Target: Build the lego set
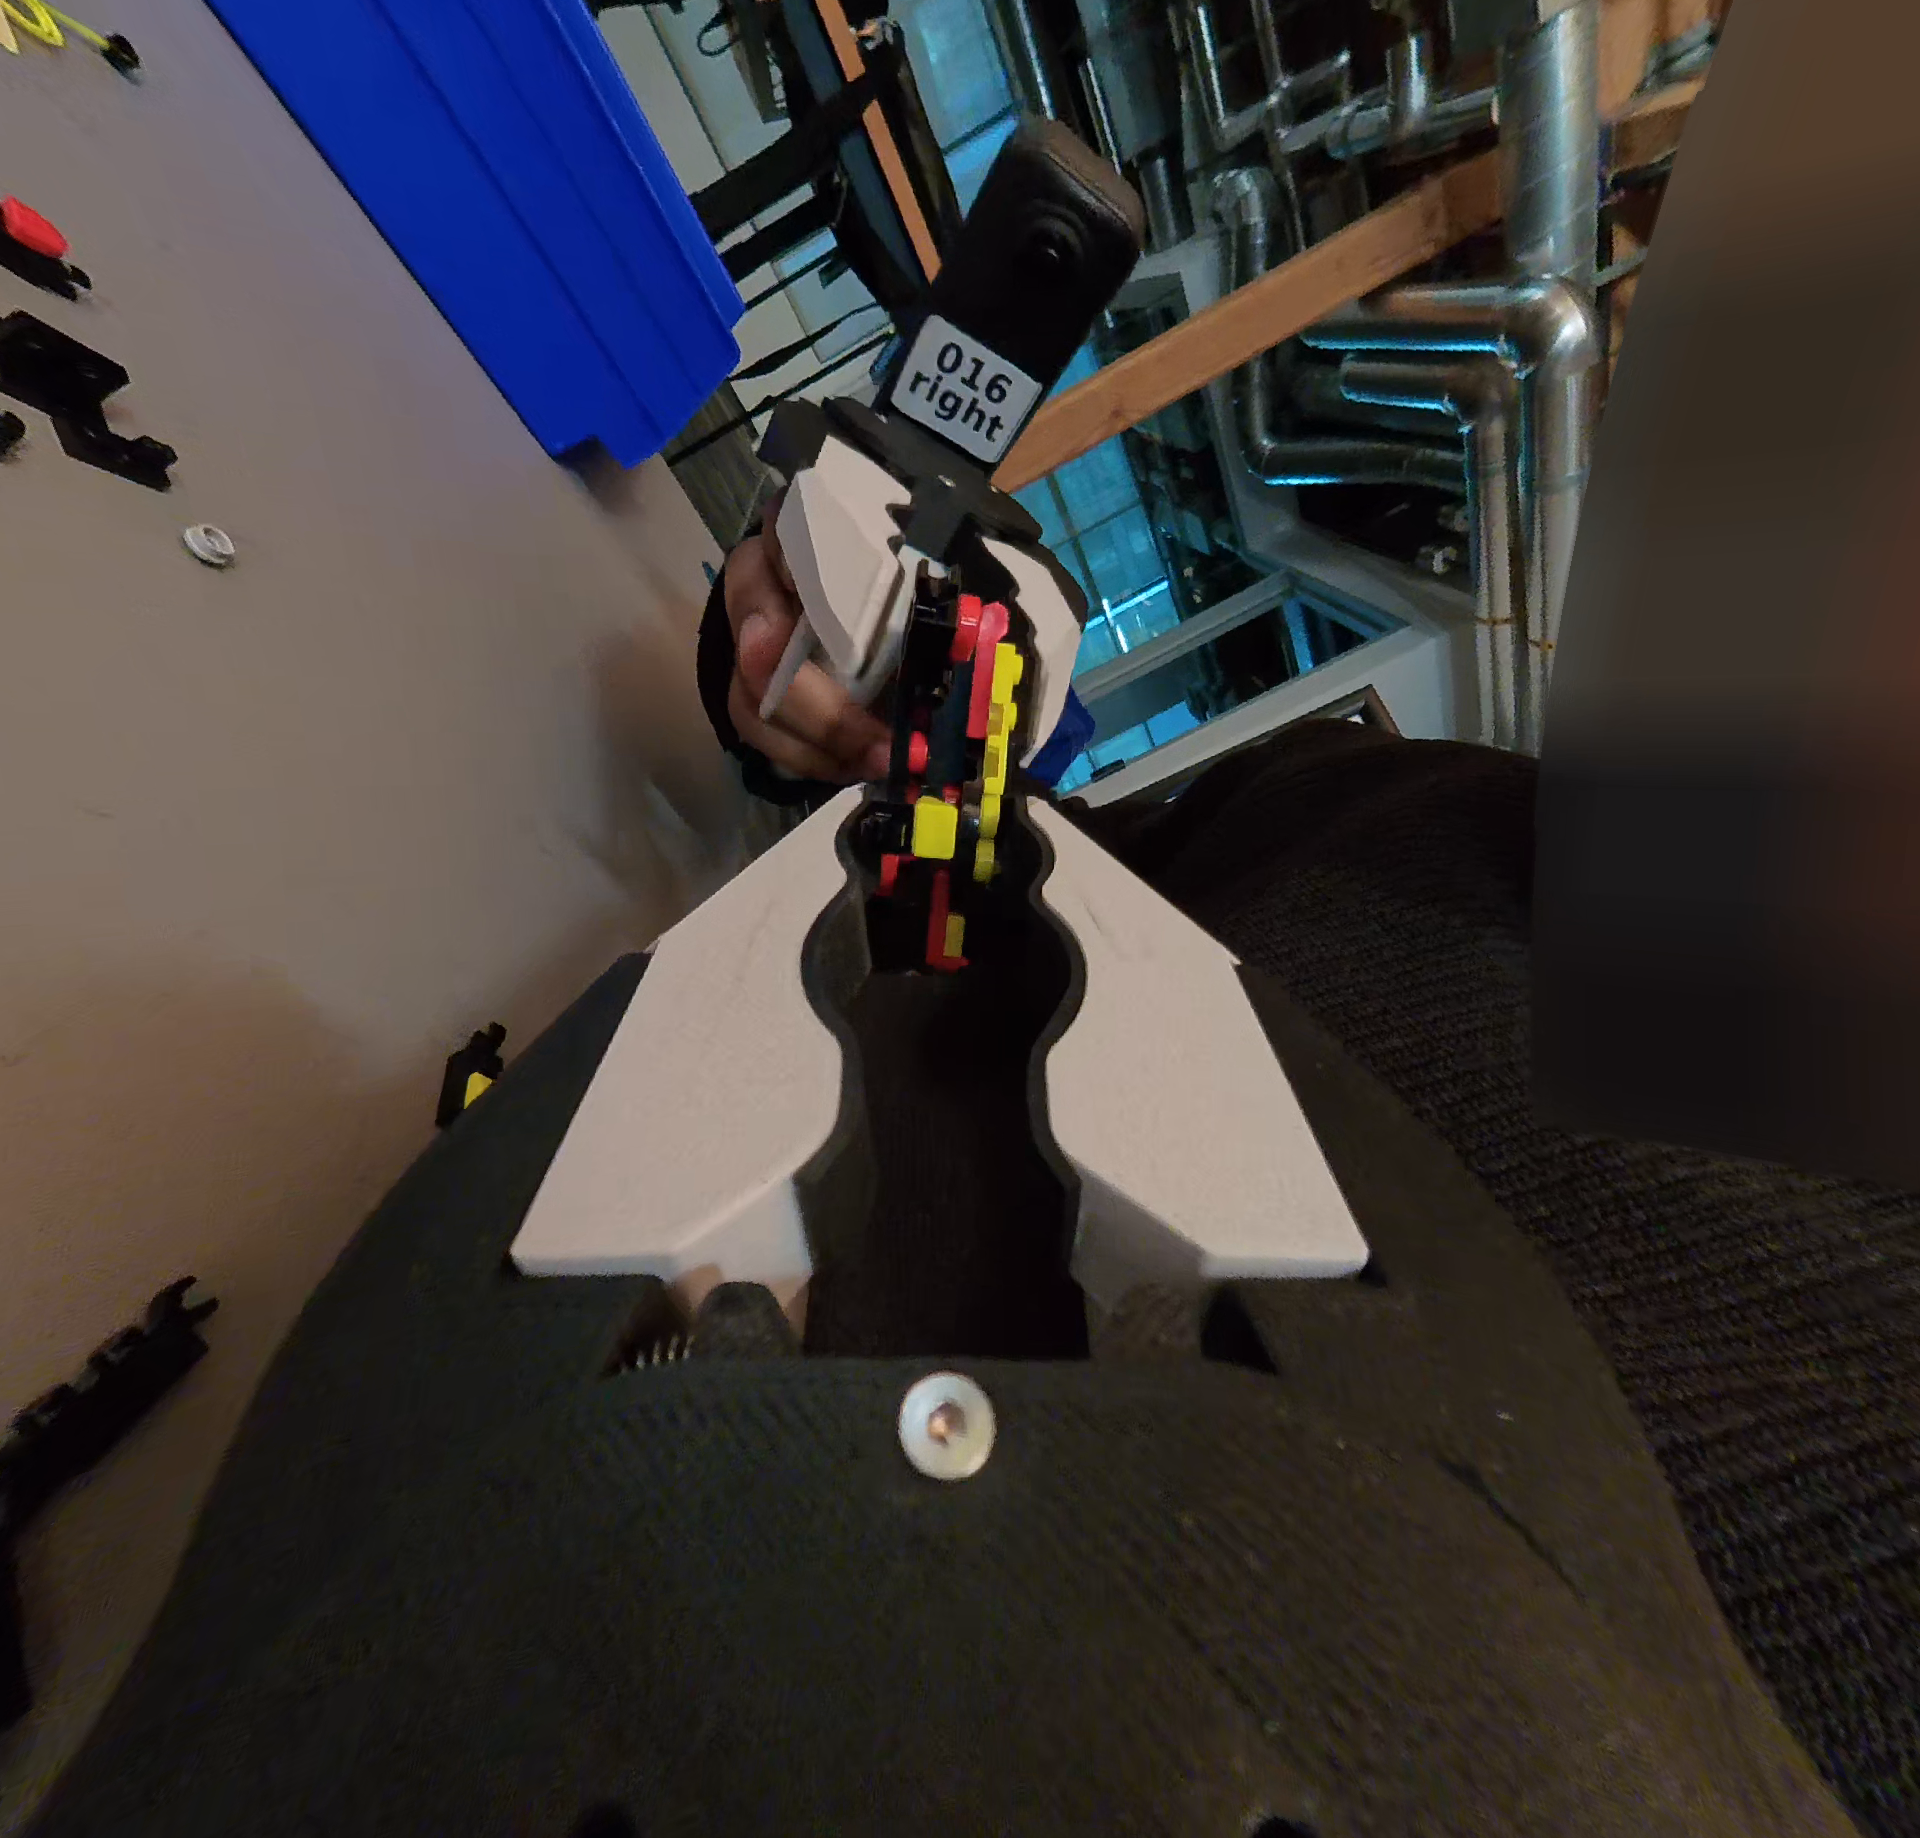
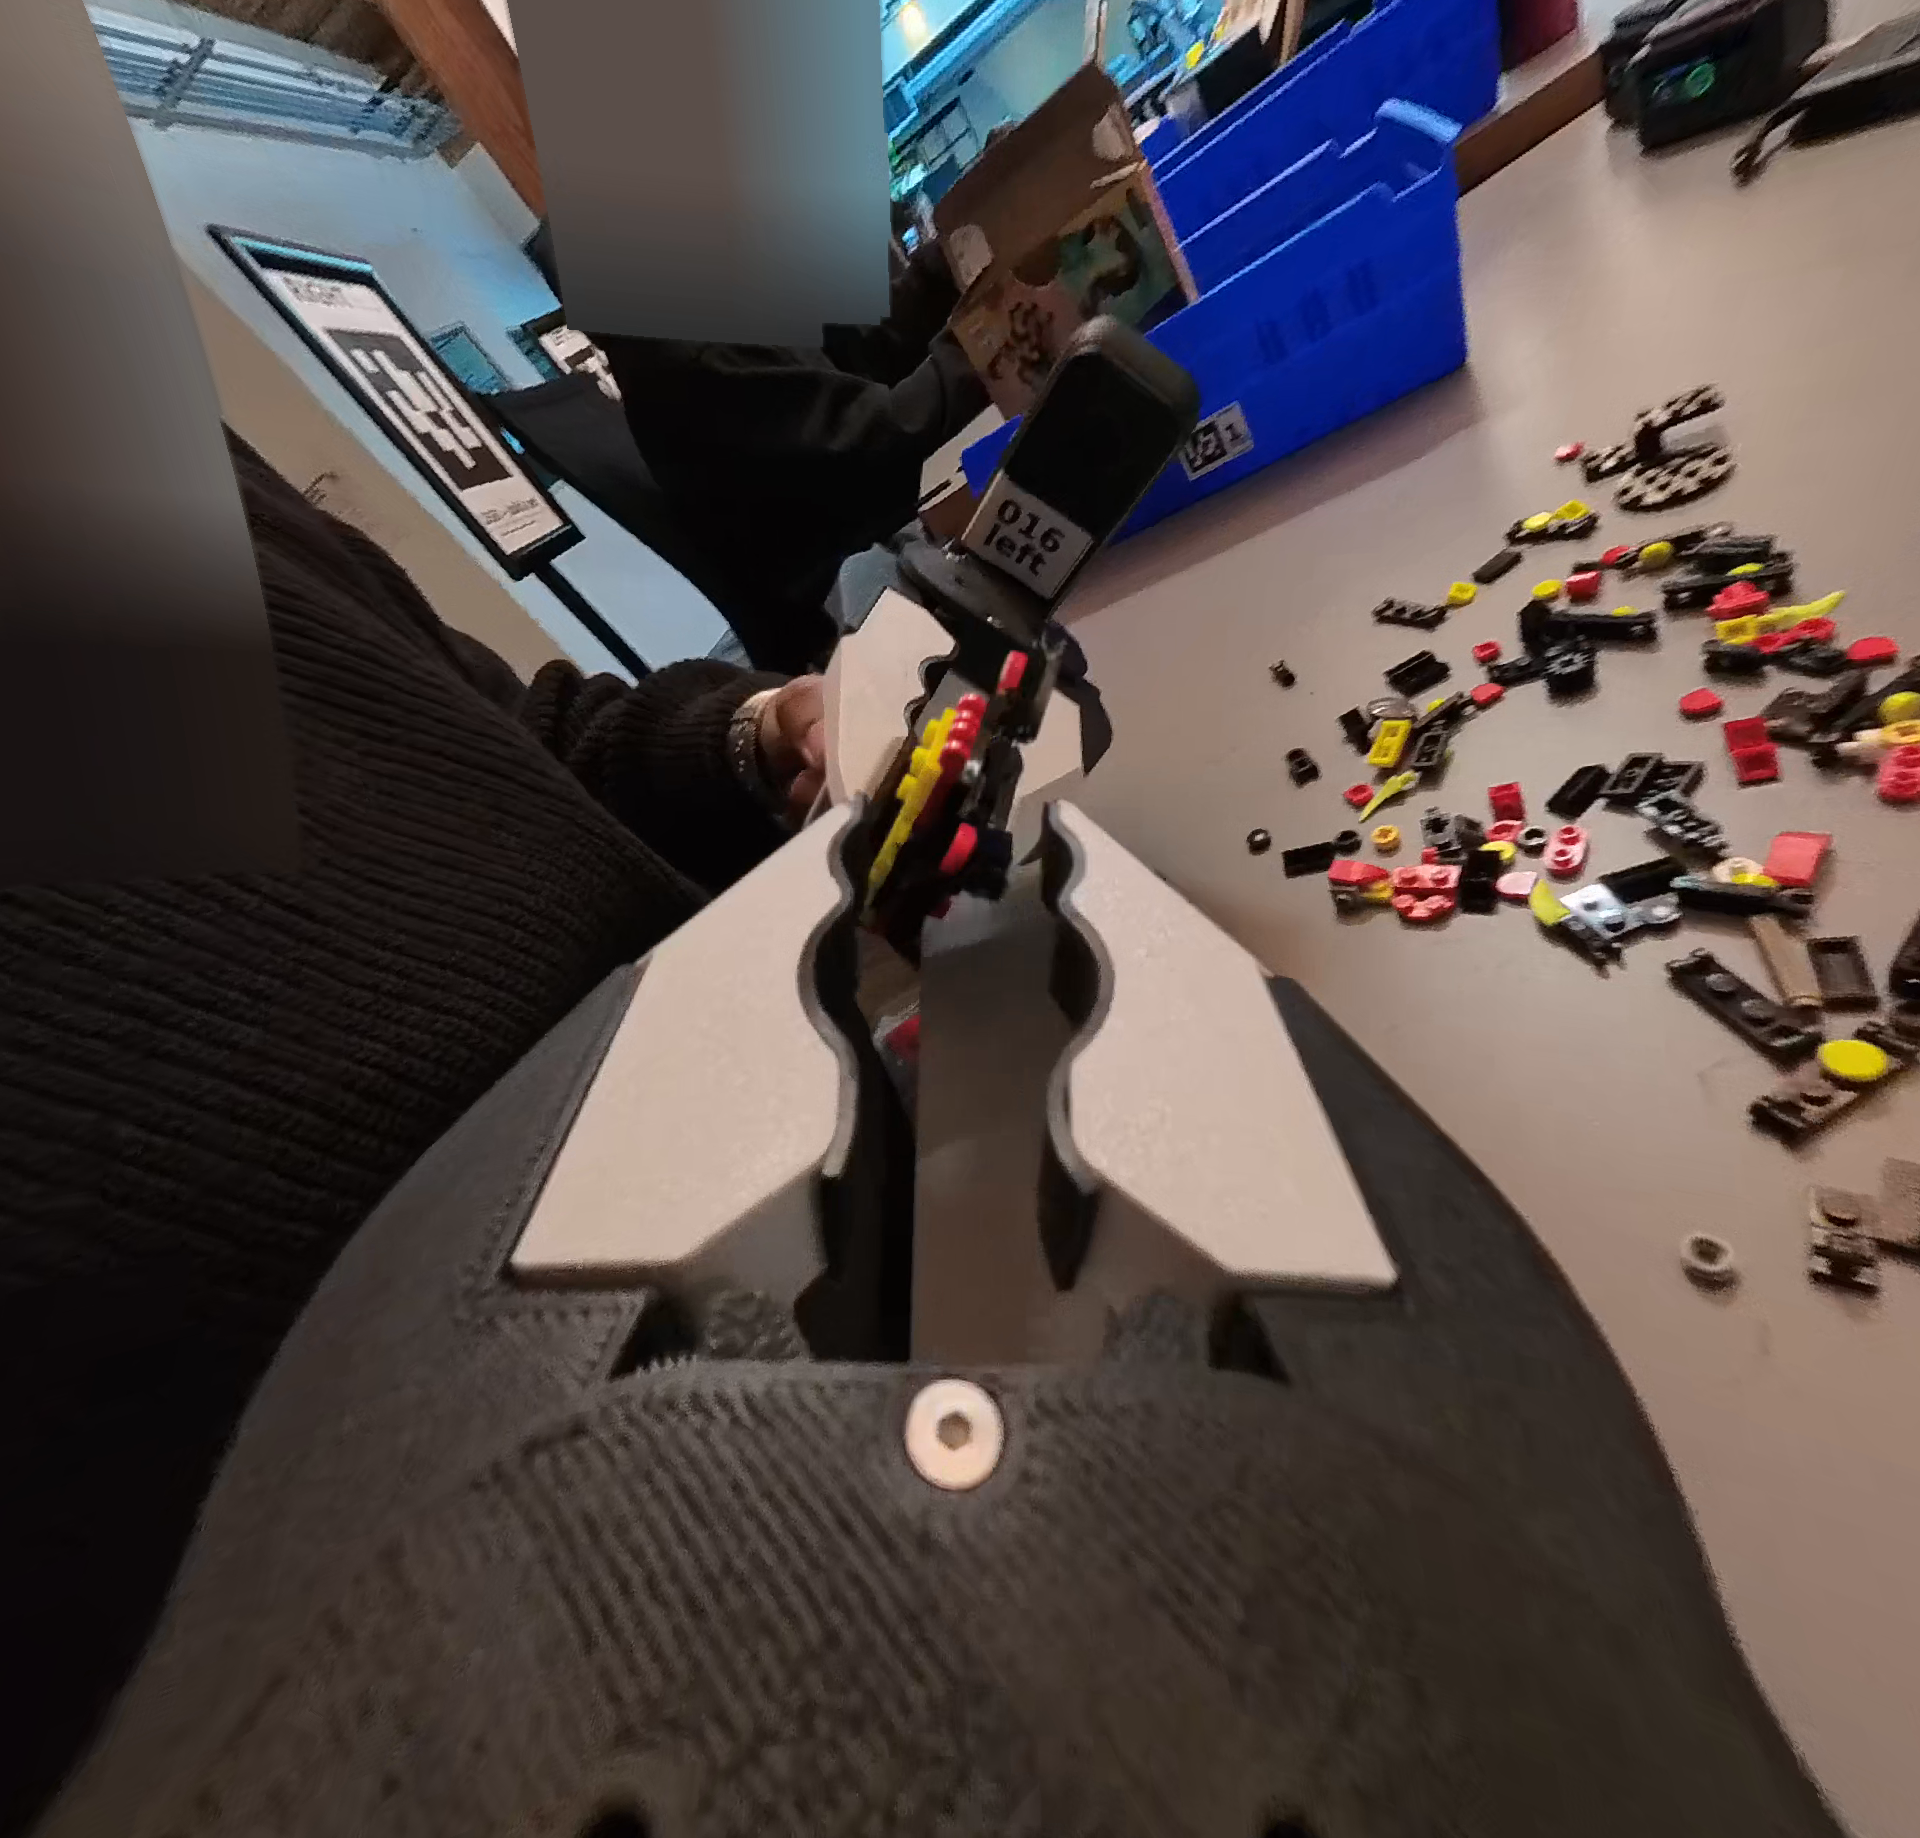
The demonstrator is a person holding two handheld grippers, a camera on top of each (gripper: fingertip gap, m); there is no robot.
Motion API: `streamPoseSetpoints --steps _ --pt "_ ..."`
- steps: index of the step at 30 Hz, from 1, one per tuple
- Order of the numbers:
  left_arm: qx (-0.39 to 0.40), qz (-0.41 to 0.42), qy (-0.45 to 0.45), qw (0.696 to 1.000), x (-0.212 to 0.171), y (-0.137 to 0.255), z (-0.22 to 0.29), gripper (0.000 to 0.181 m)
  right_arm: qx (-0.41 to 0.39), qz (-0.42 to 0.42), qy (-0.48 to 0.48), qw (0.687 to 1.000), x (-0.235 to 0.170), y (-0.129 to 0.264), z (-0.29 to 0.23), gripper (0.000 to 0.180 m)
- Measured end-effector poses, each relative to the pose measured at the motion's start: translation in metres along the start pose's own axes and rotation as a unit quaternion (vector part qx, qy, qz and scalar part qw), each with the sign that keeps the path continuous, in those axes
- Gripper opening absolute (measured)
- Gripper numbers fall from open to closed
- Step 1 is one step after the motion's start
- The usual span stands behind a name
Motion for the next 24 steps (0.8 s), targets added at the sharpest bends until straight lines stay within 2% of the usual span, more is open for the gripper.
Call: streamPoseSetpoints --steps 5,7,10,13,19,21,24 --pt "0.011 0.052 -0.008 0.999 0.011 0.013 -0.001 0.021 -0.066 0.052 0.015 0.996 0.012 0.013 0.009 0.069" --pt "0.032 0.087 -0.011 0.996 0.018 0.022 -0.004 0.021 -0.096 0.056 0.037 0.993 0.015 0.019 0.012 0.072" --pt "0.057 0.136 -0.014 0.989 0.026 0.037 -0.007 0.021 -0.152 0.018 0.082 0.985 0.009 0.022 0.016 0.07" --pt "0.082 0.178 -0.014 0.981 0.032 0.05 -0.011 0.021 -0.211 -0.082 0.114 0.967 -0.012 0.013 0.025 0.06" --pt "0.076 0.183 0.016 0.98 0.032 0.054 -0.016 0.021 -0.203 -0.258 0.199 0.923 -0.055 -0.02 0.021 0.04" --pt "0.074 0.176 0.022 0.981 0.031 0.053 -0.017 0.021 -0.194 -0.284 0.211 0.915 -0.065 -0.025 0.021 0.033" --pt "0.064 0.173 0.034 0.982 0.03 0.052 -0.018 0.021 -0.17 -0.293 0.204 0.918 -0.072 -0.034 0.019 0.029"
Point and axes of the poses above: each gripper's, where its closed fingertips meet, y back along the fingers, x out of its top, z = x × y across the jaws, the point moved 6 cm from there along y, back along the fingers, and after that the axes turned 1 degree about -z, right-handed, at the moved point
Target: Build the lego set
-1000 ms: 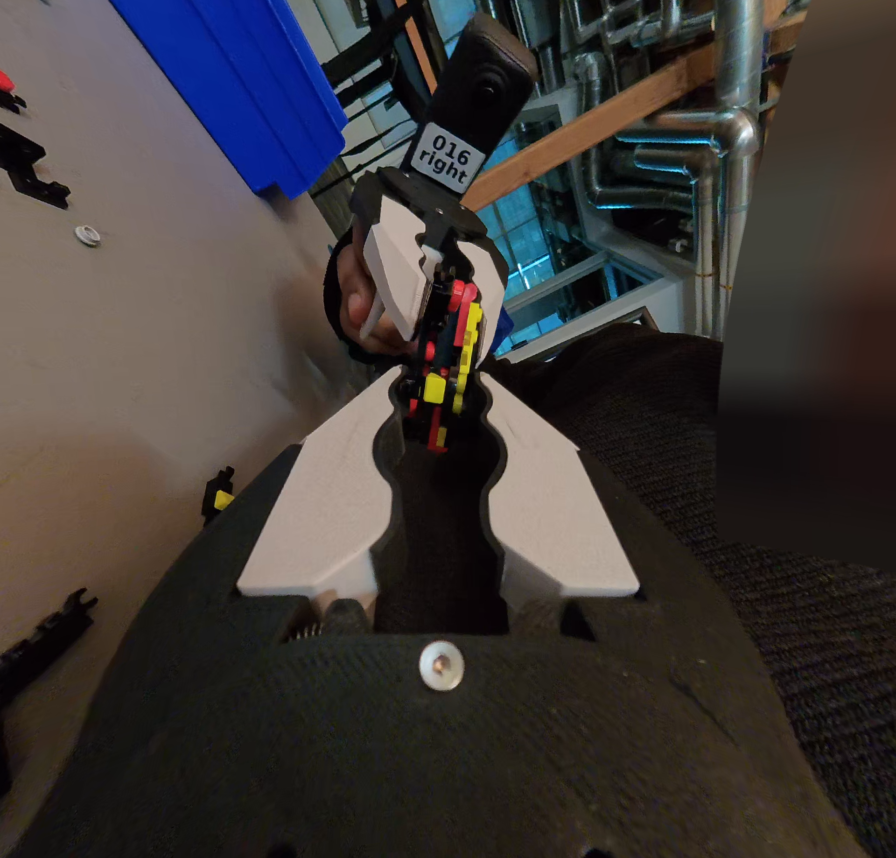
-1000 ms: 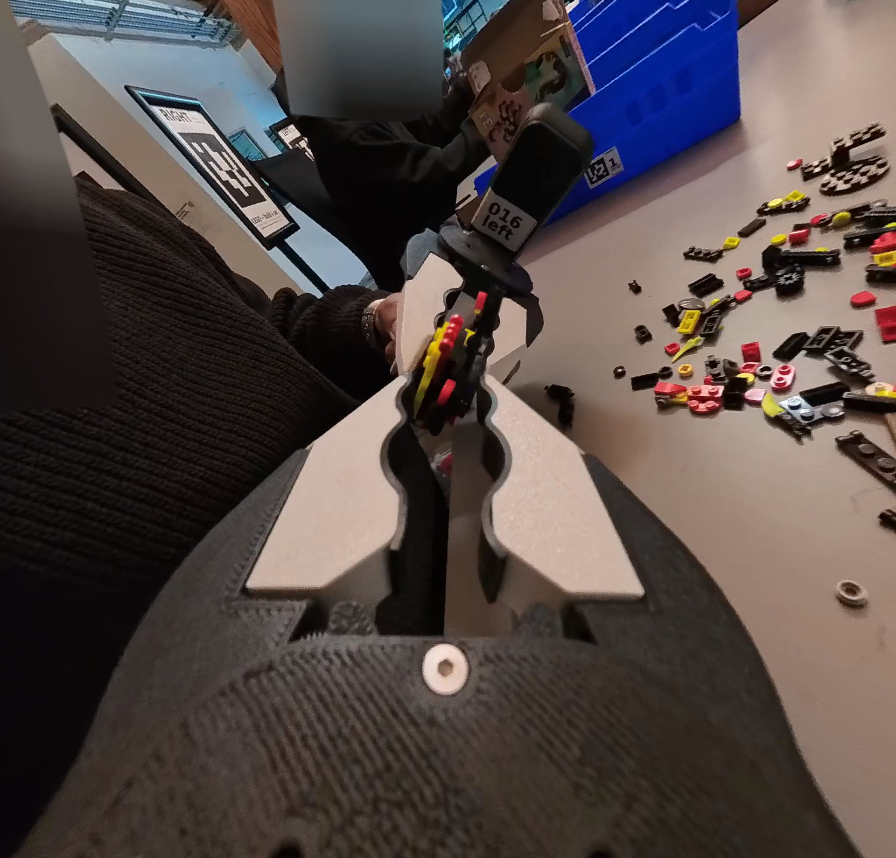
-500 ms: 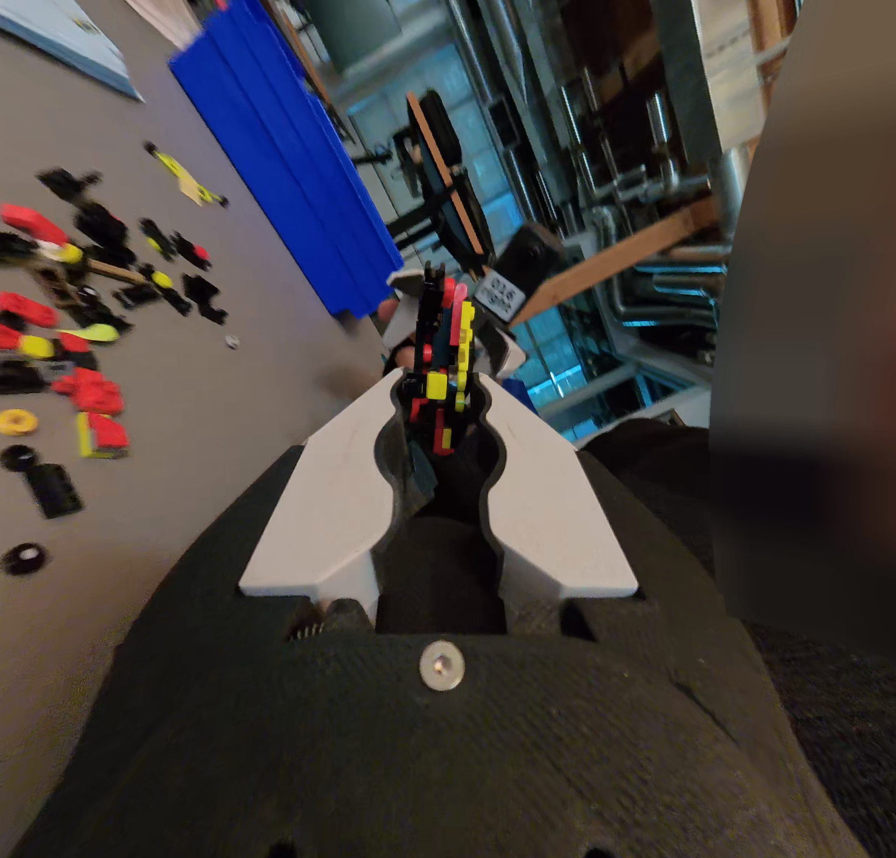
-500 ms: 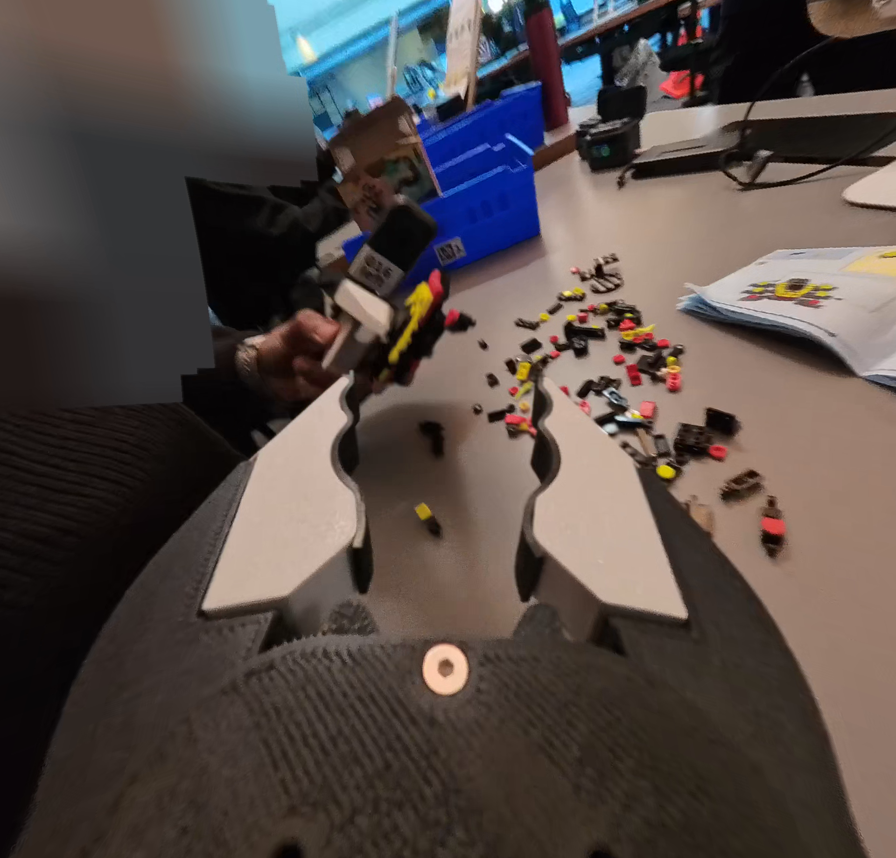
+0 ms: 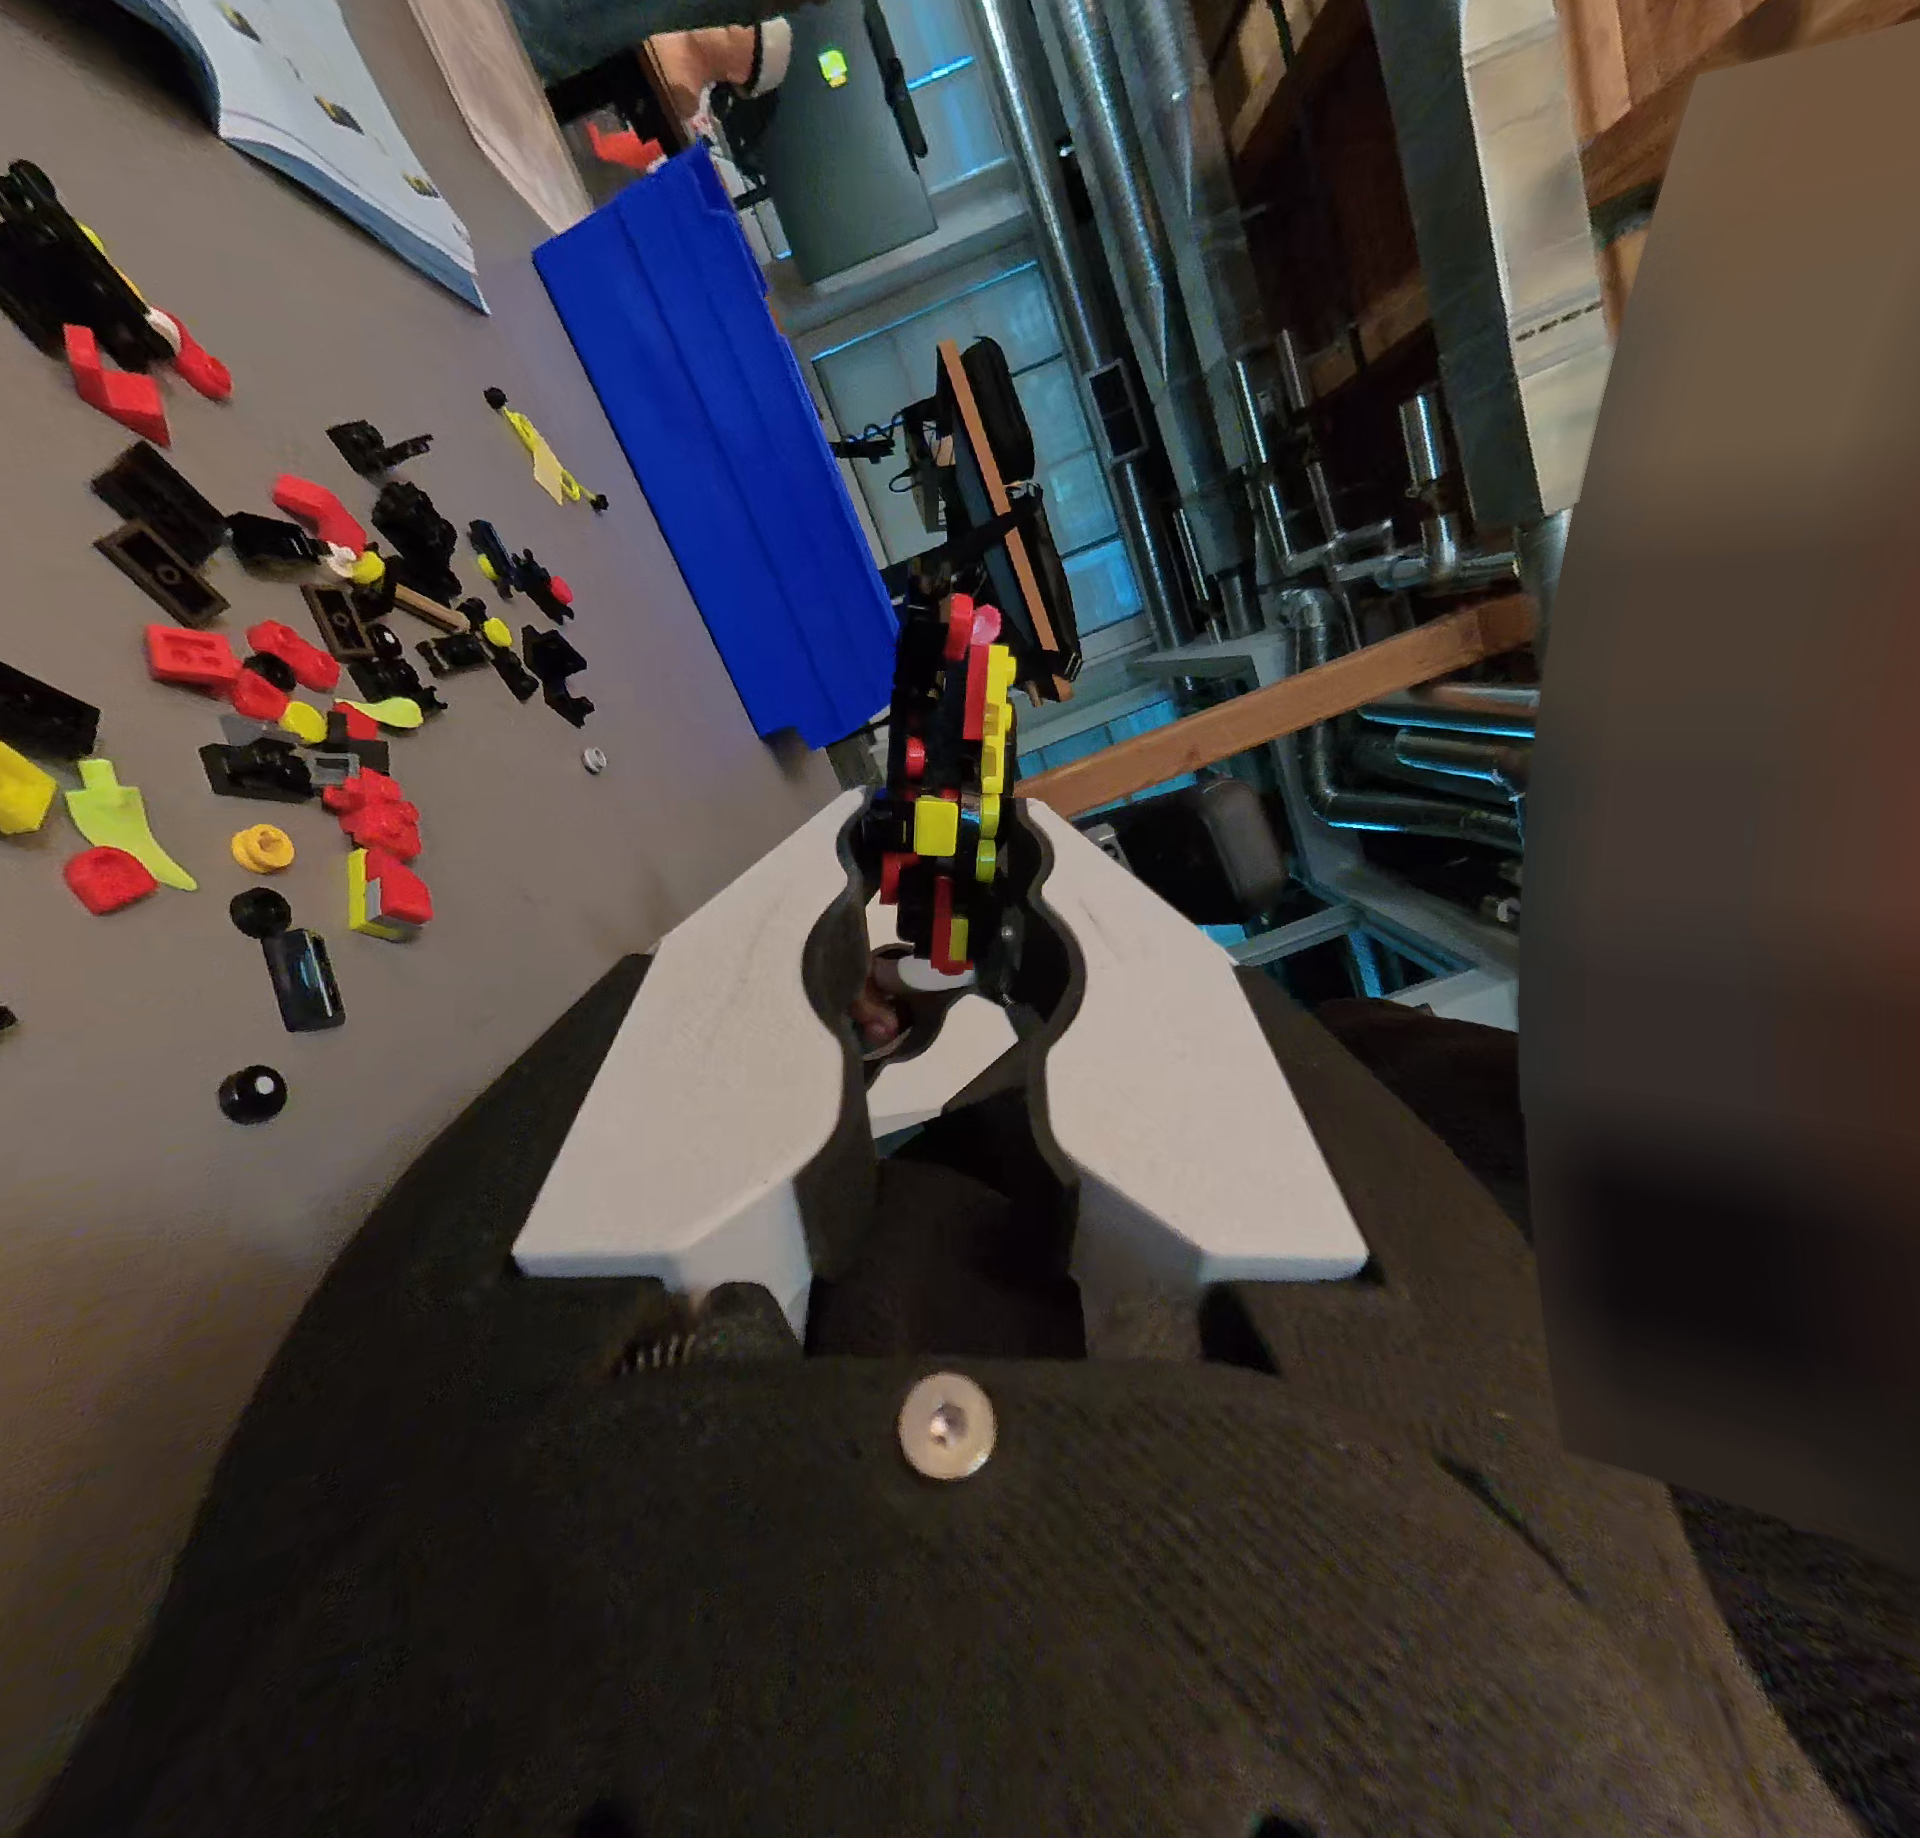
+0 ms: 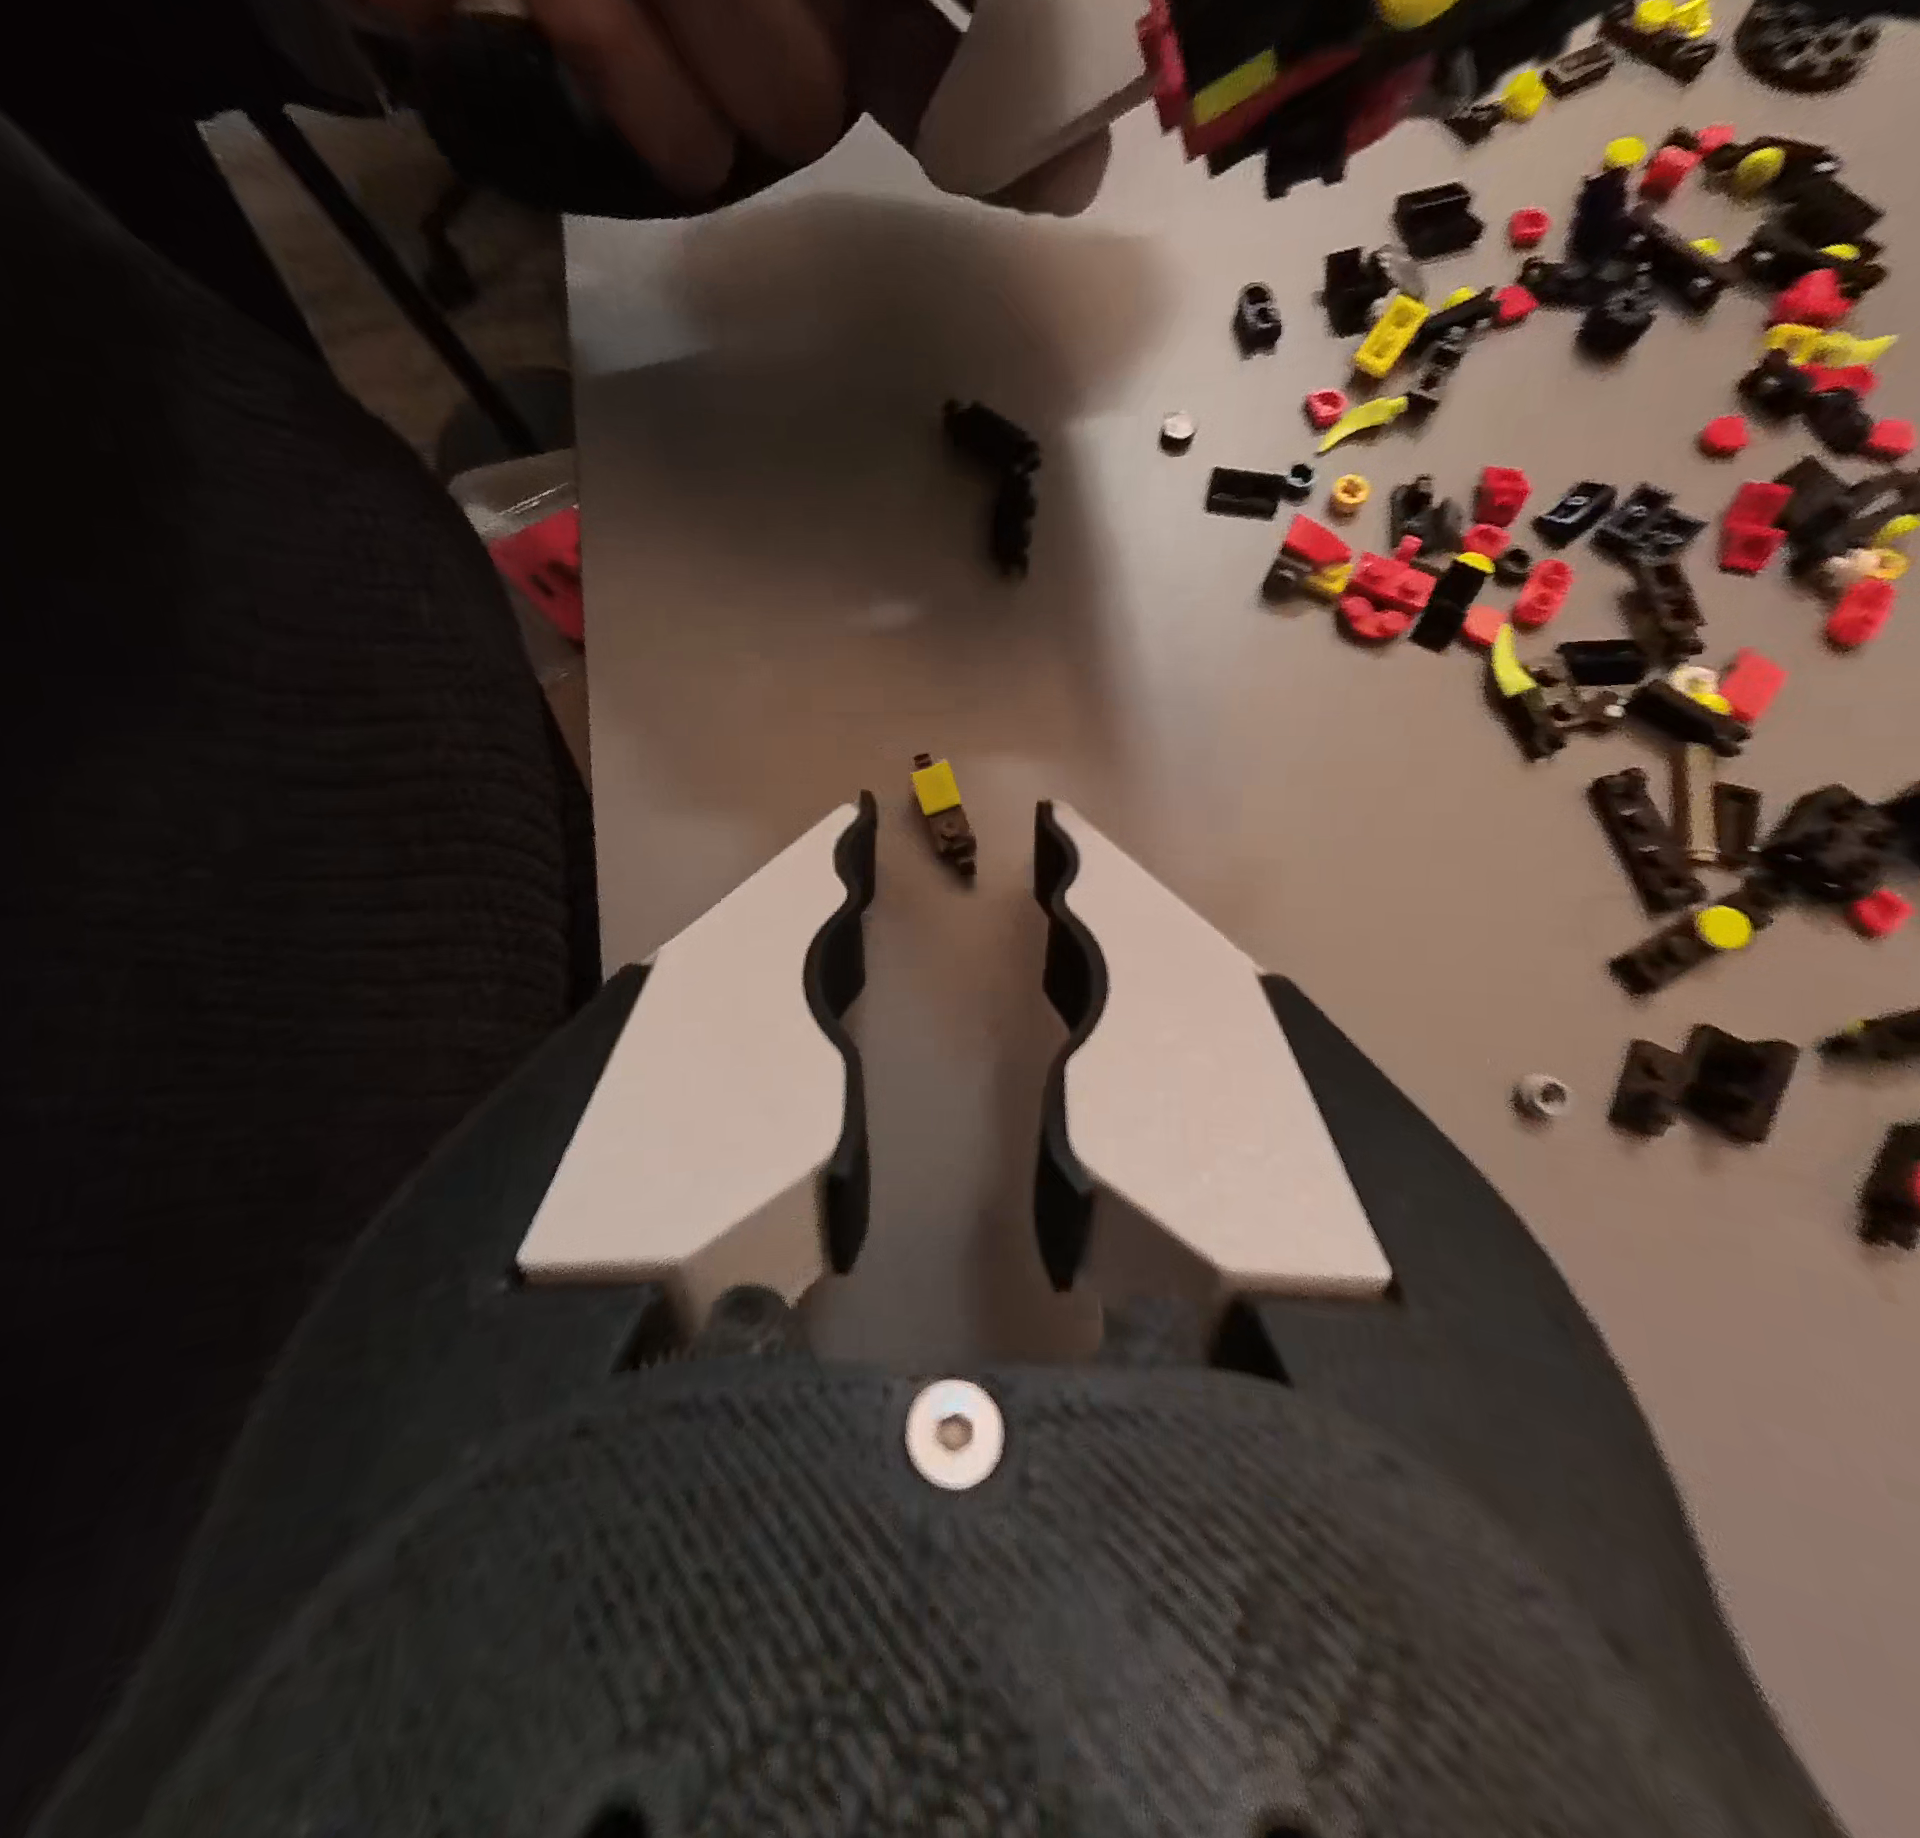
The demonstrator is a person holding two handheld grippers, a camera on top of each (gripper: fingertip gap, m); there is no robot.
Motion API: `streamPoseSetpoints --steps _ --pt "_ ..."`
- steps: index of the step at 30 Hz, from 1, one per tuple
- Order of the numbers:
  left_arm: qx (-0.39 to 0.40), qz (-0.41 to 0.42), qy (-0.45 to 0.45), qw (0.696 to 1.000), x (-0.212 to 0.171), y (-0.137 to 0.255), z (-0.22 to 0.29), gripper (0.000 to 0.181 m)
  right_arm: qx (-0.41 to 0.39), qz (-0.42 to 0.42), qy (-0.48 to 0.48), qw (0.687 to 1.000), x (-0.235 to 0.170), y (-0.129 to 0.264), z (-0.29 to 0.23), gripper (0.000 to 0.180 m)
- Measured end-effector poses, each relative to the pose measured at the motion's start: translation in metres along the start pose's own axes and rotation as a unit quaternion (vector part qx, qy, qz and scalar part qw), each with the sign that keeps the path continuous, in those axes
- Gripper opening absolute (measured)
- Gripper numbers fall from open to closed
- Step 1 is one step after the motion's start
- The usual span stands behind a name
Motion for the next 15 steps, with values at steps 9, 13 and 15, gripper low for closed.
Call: streamPoseSetpoints --steps 9,13,15 --pt "-0.024 0.013 0.039 0.999 0.0019 0.002 -0.0028 0.021 0.009 -0.015 0.006 1.0 -0.0037 -0.009 -0.0018 0.036" --pt "-0.026 0.012 0.04 0.999 0.0013 0.0013 -0.0025 0.021 0.005 -0.005 0.004 1.0 -0.0019 -0.0059 -0.001 0.036" --pt "-0.027 0.013 0.042 0.999 0.0013 0.001 -0.0027 0.021 0.002 -0.004 0.002 1.0 -0.0016 -0.0051 -0.0002 0.035"
Point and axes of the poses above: each gripper's, where its closed fingertips meet, y back along the fingers, x out of its top, z = x × y across the jaws, the point moved 6 cm from there along y, back along the fingers, and after that the axes turned 1 degree about -z, right-handed, at the moved point
